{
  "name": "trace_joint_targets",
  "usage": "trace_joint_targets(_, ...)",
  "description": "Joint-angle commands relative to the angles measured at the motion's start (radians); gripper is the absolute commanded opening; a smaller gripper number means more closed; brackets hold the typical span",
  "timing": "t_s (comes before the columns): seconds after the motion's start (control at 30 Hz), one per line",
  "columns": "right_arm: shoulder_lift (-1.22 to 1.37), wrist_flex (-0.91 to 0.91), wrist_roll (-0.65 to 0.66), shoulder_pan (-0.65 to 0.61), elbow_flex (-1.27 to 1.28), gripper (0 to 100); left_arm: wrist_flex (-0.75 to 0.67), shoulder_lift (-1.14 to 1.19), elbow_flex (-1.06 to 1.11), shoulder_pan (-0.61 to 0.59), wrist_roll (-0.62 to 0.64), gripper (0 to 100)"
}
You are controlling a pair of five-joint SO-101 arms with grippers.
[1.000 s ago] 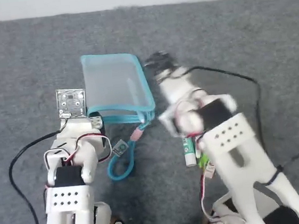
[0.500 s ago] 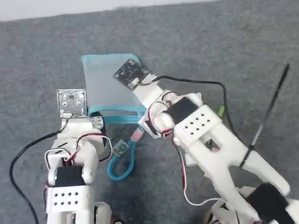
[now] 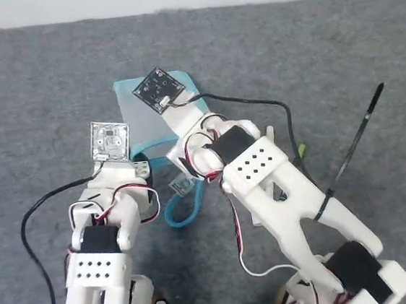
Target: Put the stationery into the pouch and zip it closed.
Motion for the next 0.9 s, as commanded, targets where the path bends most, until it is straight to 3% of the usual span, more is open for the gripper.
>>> trace_joint_targets(0.0, -0.068, 0.076, -0.012, -0.001, -0.052, 0.7, -0.043, -0.005, -0.018, 0.017, 0.009, 1)
trace_joint_targets(0.3, -0.265, 0.102, -0.011, 0.005, 0.064, 0.7, -0.043, -0.006, -0.018, 0.015, 0.009, 1)
trace_joint_targets(0.53, -0.252, 0.022, 0.005, -0.120, 0.152, 0.7, -0.043, -0.006, -0.018, 0.015, 0.009, 1)
trace_joint_targets(0.87, -0.050, -0.093, 0.005, 0.028, 0.106, 0.7, -0.041, -0.005, -0.018, 0.015, 0.009, 1)
